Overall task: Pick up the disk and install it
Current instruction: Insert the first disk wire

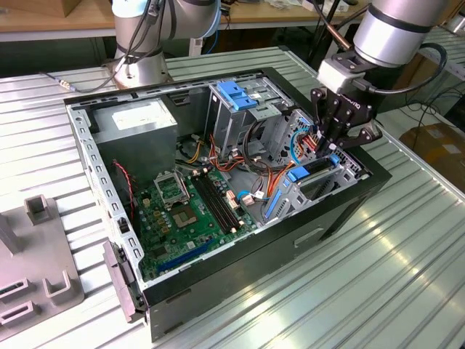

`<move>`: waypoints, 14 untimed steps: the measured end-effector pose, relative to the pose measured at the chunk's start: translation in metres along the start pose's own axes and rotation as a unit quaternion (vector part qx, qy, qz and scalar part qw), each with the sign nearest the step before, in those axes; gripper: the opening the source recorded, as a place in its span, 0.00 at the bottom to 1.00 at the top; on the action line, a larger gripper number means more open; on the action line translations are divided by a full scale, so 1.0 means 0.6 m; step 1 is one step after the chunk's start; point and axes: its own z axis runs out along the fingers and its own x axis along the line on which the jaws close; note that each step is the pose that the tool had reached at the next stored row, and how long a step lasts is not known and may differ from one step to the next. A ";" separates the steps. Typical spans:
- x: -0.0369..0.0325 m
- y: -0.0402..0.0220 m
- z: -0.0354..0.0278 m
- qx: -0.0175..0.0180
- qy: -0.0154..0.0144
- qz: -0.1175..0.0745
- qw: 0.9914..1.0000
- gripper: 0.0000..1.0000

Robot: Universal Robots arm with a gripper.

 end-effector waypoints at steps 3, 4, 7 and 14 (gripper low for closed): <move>0.005 0.002 0.004 0.001 0.000 0.000 1.000 0.17; 0.005 0.004 0.004 0.002 0.000 0.000 1.000 0.17; 0.005 0.006 0.004 0.002 0.000 0.002 1.000 0.17; 0.009 0.007 0.004 0.002 0.000 0.002 1.000 0.17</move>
